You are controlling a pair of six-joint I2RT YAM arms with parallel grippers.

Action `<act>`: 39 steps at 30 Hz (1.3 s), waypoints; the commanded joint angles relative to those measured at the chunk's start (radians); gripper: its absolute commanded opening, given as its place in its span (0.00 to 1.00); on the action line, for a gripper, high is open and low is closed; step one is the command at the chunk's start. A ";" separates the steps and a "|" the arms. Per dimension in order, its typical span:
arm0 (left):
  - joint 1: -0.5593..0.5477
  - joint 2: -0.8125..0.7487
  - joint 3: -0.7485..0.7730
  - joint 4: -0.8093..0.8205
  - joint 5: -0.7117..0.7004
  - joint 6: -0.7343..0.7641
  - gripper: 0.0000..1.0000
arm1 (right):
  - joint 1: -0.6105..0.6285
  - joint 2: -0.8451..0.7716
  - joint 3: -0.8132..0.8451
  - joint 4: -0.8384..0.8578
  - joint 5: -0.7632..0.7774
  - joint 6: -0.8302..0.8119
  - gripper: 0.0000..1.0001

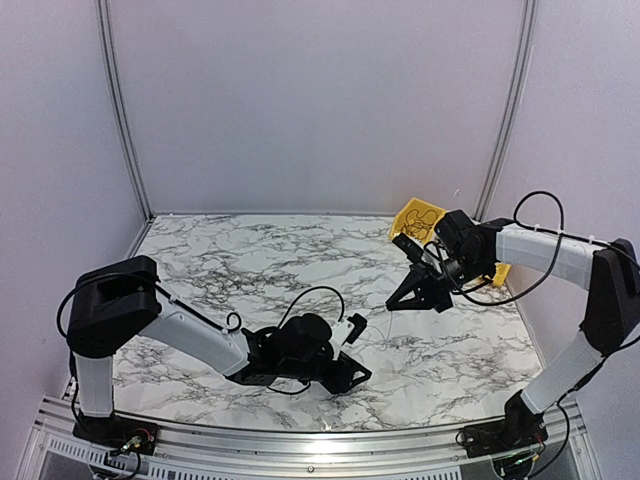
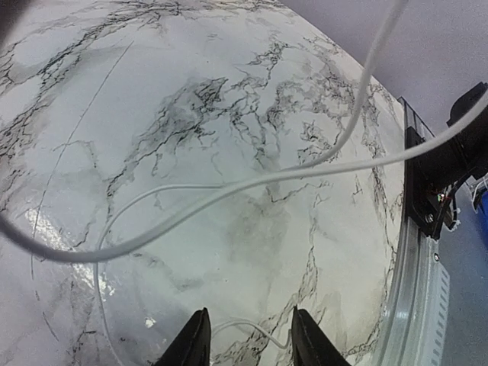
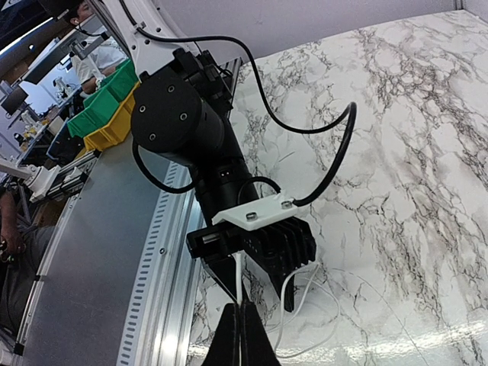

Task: Untangle the cables

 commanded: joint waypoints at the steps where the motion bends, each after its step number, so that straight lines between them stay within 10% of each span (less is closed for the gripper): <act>1: -0.006 0.030 0.034 -0.030 0.059 0.021 0.37 | -0.007 -0.013 0.008 0.006 0.001 -0.016 0.00; 39: -0.067 -0.088 -0.091 0.104 -0.158 0.026 0.44 | -0.007 -0.008 0.007 0.007 0.006 -0.013 0.00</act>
